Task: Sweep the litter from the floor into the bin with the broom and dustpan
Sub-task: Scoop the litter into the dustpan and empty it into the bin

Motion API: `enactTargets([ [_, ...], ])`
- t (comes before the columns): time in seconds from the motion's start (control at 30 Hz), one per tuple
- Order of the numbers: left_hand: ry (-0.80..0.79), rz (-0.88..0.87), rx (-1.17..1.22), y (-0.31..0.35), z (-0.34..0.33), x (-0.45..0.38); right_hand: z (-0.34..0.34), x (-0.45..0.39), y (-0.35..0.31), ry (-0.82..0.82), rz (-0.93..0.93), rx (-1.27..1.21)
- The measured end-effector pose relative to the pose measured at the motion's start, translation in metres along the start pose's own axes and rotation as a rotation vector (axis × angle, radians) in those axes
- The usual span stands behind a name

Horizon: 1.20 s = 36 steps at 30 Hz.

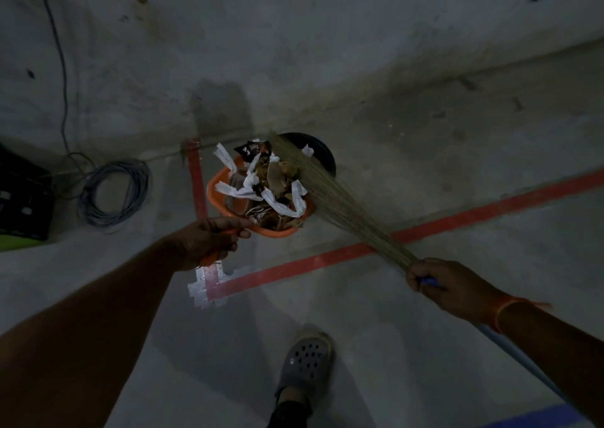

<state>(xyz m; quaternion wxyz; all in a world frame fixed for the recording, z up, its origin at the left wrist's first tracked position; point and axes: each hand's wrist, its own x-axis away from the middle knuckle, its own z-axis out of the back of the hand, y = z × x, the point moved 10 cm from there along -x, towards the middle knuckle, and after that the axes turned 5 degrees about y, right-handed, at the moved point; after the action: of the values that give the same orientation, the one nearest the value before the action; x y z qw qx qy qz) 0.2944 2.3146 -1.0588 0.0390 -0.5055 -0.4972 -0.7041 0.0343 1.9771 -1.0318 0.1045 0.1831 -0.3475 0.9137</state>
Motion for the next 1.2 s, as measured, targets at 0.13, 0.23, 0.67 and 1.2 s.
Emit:
enactTargets([
  [0.13,-0.018,0.016,-0.014,0.014,0.006,-0.017,0.002,-0.025,-0.001,0.011,-0.009,0.031],
  [0.23,-0.033,0.02,-0.014,0.028,0.005,-0.03,0.006,-0.038,-0.002,0.039,-0.024,0.055],
  [0.67,0.146,0.213,-0.141,0.045,0.011,-0.065,0.015,-0.049,-0.004,0.054,-0.09,0.158],
  [1.2,0.107,0.352,-0.248,0.08,-0.015,-0.051,0.045,-0.022,-0.018,0.178,-0.02,0.035],
])
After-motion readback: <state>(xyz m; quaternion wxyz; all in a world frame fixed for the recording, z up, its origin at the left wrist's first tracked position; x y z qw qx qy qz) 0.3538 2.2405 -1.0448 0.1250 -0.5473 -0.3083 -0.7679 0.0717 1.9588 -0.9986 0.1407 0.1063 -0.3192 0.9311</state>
